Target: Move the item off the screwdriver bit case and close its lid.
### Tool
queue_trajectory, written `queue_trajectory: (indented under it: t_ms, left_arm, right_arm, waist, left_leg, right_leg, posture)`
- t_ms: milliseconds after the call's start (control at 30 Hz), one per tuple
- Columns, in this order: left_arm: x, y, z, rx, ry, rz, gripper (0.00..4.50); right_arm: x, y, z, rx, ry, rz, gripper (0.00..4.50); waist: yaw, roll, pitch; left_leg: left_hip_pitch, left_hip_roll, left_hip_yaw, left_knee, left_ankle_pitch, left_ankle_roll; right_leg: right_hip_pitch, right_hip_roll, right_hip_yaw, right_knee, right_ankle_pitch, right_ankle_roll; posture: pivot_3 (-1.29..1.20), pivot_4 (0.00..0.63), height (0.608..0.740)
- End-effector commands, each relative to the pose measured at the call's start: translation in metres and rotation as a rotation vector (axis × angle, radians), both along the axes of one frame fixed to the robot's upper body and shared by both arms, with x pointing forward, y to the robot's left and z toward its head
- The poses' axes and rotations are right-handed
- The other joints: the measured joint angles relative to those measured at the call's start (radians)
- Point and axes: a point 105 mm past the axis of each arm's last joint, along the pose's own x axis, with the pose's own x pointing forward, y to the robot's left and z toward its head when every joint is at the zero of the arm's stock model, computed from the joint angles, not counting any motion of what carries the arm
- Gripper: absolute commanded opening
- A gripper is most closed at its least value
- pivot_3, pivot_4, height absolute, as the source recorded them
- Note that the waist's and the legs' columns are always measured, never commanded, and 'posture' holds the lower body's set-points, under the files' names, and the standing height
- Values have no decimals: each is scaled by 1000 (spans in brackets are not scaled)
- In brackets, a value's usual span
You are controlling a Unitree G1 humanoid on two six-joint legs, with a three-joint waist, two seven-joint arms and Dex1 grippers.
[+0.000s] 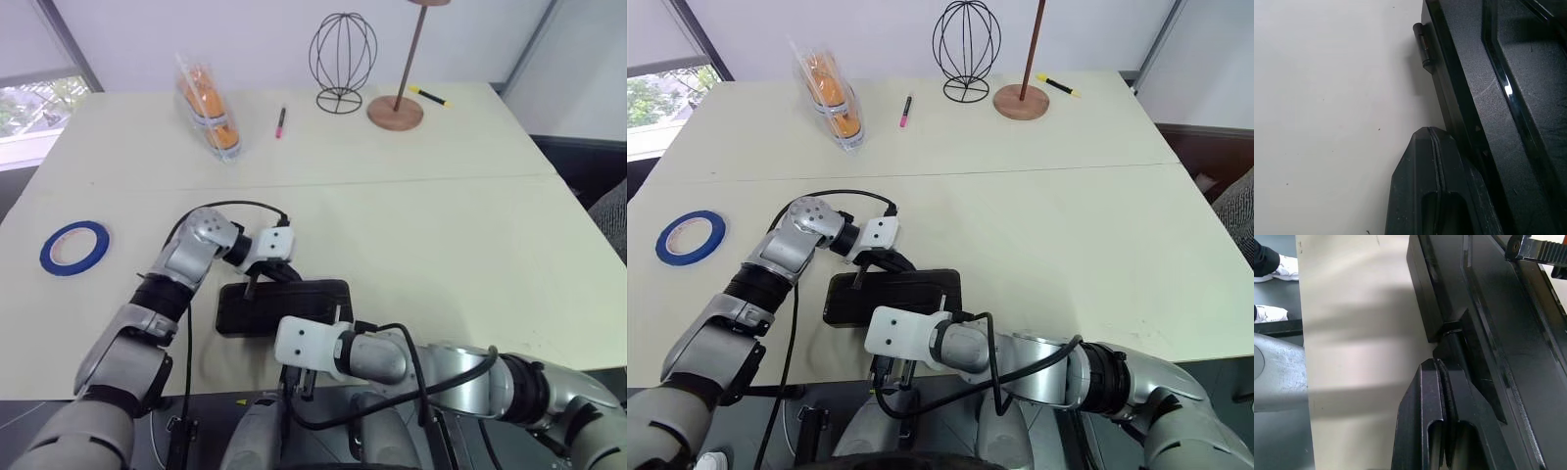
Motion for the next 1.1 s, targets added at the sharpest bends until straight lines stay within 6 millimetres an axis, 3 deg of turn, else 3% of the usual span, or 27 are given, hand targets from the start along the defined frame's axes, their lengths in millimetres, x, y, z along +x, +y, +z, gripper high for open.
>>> queue_trajectory:
  t_ms: [33,200,367,600,800,1000,1100]
  left_arm:
    - [-31,-9,-54,73,135,-107,0]
    - [-4,-22,-39,-24,31,-17,0]
    - [18,-20,-19,-103,-39,73,0]
    - [32,5,11,-222,-54,223,0]
    - [32,28,46,-367,-68,362,0]
    - [41,53,90,-514,-168,553,0]
    - [35,66,113,-597,-192,635,0]
  right_arm:
    - [83,-43,62,35,-406,-346,73]
    - [77,-41,56,49,-319,-330,73]
    - [60,-41,39,64,-77,-294,73]
    - [42,-52,29,40,140,-255,73]
    - [29,-60,30,44,274,-209,73]
    - [35,-82,42,64,330,-215,73]
    - [49,-95,55,102,314,-247,73]
  waist:
    - [4,0,0]
    - [18,2,-3]
    - [36,2,-3]
    - [23,2,-3]
    - [4,1,-1]
    - [10,1,-1]
    - [8,1,-1]
  left_leg:
    - [1,0,0,0,0,0]
    - [8,0,-2,1,0,0]
    - [8,-2,-4,2,3,4]
    - [6,-2,-4,0,3,4]
    - [2,-1,-4,-2,3,4]
    - [0,-1,-4,-2,3,4]
    - [-1,-2,-4,-2,3,4]
  right_leg:
    - [1,0,0,0,0,0]
    - [10,0,0,-1,-1,1]
    - [12,0,0,-1,-2,3]
    - [9,1,0,-1,0,0]
    - [4,2,1,-1,1,0]
    - [2,2,1,-2,1,0]
    - [2,1,1,-2,1,0]
  posture:
    - [0,150,740]
    - [0,150,740]
    - [0,150,740]
    - [0,150,740]
    - [0,150,740]
    - [0,150,740]
    - [0,150,740]
